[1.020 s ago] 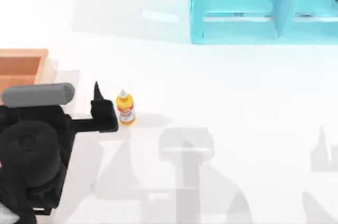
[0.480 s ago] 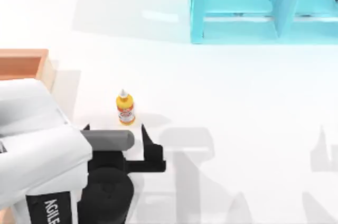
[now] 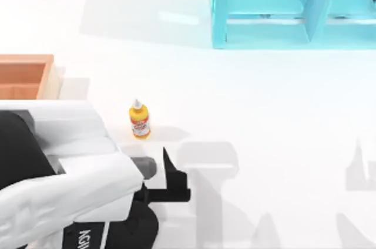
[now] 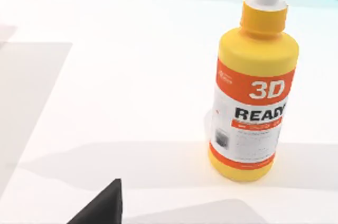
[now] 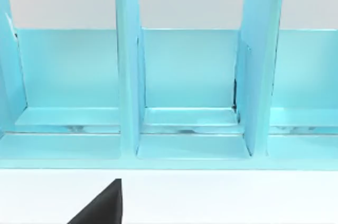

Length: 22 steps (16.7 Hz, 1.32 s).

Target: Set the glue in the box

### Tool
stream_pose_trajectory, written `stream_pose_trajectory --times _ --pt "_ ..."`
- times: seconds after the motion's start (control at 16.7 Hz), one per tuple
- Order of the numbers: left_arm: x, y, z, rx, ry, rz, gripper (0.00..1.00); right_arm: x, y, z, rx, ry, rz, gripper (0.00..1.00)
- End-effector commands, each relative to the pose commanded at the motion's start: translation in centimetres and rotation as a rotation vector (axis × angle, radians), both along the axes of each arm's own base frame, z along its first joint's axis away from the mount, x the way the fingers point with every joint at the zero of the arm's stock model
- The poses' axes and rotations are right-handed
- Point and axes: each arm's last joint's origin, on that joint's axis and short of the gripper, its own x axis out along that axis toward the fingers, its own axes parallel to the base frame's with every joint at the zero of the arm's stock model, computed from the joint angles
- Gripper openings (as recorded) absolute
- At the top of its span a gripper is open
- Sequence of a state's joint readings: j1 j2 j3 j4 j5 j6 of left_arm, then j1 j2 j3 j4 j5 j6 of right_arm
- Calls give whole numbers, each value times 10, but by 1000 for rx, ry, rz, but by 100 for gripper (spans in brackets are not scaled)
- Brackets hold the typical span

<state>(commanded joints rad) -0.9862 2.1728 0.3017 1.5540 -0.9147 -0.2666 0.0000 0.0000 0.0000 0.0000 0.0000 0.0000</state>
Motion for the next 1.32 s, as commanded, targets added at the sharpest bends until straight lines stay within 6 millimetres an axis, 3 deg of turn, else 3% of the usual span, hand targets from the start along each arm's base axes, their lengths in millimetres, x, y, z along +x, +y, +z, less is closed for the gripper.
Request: stream_pose_trajectory --times 0.3,0.78,1.08,1.32 --pt "11 -2 -2 1 1 0 100 0 0 0 0 0 0 100" --pt "92 -4 -18 0 0 0 100 0 0 0 0 0 0 100" --pt "98 -2 -20 0 0 0 100 0 0 0 0 0 0 100" --pt "98 -2 -20 0 0 0 70 0 0 0 0 0 0 100"
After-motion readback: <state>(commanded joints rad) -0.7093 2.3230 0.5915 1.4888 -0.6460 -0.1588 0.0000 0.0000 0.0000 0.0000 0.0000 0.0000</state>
